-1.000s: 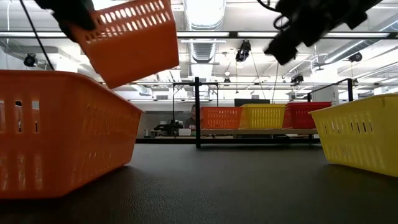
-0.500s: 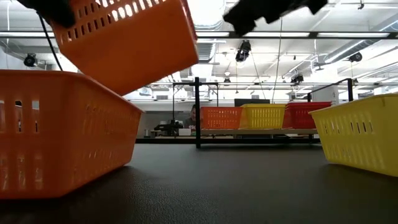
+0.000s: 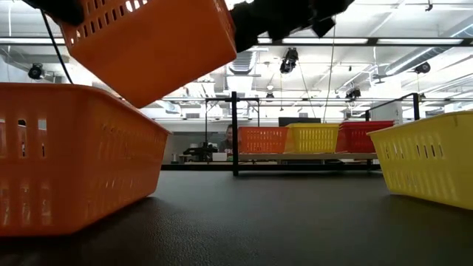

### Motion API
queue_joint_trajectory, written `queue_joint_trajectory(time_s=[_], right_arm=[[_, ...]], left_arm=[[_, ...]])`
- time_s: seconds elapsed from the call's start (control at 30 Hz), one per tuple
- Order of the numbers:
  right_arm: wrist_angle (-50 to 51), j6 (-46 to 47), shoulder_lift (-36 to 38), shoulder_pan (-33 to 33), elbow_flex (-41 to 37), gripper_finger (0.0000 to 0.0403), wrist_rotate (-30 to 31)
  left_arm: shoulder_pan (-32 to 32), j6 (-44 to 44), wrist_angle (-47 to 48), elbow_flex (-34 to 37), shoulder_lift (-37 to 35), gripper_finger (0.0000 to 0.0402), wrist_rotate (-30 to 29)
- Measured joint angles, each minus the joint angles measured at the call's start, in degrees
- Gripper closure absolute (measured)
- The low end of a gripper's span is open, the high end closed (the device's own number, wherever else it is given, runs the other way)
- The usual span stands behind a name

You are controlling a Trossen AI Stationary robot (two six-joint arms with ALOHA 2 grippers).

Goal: Stack baskets on shelf by color
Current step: Stack the top orange bin on the orange bin on the shelf

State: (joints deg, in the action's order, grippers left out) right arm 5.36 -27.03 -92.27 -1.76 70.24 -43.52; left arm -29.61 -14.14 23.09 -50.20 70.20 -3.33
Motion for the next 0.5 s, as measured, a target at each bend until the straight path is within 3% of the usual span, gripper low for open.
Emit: queue_joint_trajectory(time_s=[0.27, 0.5], right_arm=[[0.26, -1.49, -7.30, 0.00, 6.81, 0.0250, -7.75], [0.30, -4.20, -9.66, 0.02, 9.36, 0.0282, -10.94]], left_arm=[[1.16, 1.33, -0.10, 1.16, -1.38, 0.0401, 0.24], [1.50, 3.58, -0.11, 1.14, -1.32, 0.0401, 0.28]])
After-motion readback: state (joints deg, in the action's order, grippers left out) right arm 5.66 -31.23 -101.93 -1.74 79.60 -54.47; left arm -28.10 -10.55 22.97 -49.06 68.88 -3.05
